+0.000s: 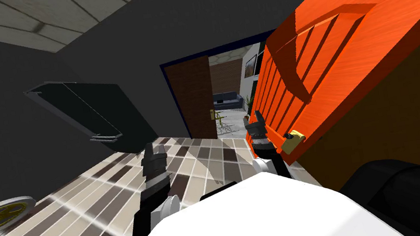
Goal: Pull the door open
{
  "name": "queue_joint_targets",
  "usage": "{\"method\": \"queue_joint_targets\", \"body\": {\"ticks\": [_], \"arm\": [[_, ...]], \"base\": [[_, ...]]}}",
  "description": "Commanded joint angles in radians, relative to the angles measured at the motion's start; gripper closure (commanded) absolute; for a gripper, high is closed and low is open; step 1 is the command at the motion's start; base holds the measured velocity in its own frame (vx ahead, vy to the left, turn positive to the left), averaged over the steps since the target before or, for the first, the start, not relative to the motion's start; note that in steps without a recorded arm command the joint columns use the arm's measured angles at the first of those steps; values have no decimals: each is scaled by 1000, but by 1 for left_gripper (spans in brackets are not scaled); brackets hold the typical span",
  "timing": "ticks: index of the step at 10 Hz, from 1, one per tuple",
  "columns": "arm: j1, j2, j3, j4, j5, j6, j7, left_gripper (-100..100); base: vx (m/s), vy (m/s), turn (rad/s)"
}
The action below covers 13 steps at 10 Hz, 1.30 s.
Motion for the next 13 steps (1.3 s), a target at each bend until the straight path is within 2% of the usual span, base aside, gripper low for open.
{"method": "queue_joint_targets", "body": {"ticks": [1,5,7,9,11,13], "arm": [[-16,16,0,30,1,4,8,-100],[-57,51,1,108,5,13,27,-100],[-71,61,1,135,6,16,34,-100],[-102,81,1,193,9,23,48,-100],[-118,92,1,224,10,26,56,-100],[-144,108,2,274,13,32,69,-100]], "base": [[37,-54,-73],[166,-66,-83],[143,-30,-68],[150,-49,-119],[134,-73,-61],[153,-57,-107]]}}
